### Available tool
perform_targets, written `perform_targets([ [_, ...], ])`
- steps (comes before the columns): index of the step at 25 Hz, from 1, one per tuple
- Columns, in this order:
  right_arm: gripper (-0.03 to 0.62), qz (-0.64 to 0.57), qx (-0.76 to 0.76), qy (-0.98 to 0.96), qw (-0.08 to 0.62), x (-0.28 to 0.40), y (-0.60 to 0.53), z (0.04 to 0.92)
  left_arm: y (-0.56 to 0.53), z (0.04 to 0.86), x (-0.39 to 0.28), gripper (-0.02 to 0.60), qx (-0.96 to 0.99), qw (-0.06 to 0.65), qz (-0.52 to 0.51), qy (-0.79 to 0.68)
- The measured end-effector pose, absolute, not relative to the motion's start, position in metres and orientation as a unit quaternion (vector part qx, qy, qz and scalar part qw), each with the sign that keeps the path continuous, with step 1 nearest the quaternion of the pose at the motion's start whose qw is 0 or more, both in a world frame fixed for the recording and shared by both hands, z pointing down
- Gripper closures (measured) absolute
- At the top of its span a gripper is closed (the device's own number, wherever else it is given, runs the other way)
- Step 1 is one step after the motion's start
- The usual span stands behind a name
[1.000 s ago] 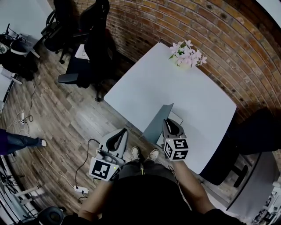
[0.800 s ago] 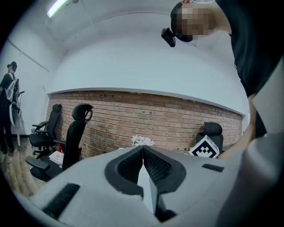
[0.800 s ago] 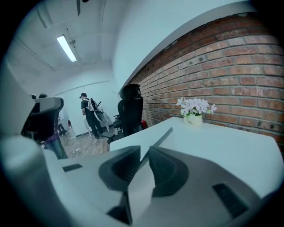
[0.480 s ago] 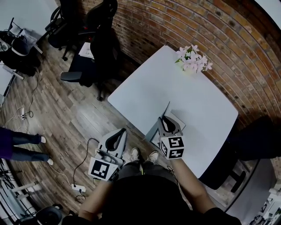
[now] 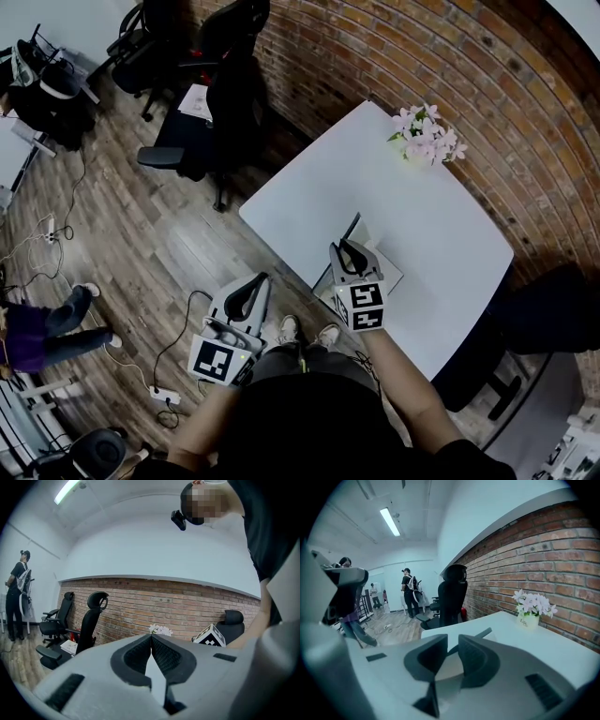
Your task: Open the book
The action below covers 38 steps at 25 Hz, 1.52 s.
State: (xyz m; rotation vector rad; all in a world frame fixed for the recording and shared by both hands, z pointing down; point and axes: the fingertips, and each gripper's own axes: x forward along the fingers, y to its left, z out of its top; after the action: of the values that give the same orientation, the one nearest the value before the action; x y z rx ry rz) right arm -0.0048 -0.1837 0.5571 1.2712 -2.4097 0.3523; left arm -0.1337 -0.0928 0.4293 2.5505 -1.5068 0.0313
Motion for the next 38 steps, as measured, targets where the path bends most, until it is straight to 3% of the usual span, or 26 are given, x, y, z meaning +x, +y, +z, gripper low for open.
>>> perform_targets([
  [13,0.514,0.103,0.387,-0.886,0.233,-0.057,-0.216,0.587,-0.096,0.437,-0.151,0.555,0.849,0.096,0.018,-0.520],
  [16,0.422,0.095,0.371,-0.893,0.236,-0.063,-0.216,0.590,-0.096,0.438,-0.156,0.556,0.845,0.098,0.019,-0.525],
  [23,0.347,0.084,0.349,-0.905,0.227,-0.075,-0.208,0.585,-0.098,0.440,-0.161,0.555,0.846,0.101,0.020,-0.524],
  [38,0.344,0.017,0.375,-0.907,0.192,-0.075,-0.220,0.517,-0.108,0.432,-0.147,0.556,0.859,0.089,0.008,-0.504],
])
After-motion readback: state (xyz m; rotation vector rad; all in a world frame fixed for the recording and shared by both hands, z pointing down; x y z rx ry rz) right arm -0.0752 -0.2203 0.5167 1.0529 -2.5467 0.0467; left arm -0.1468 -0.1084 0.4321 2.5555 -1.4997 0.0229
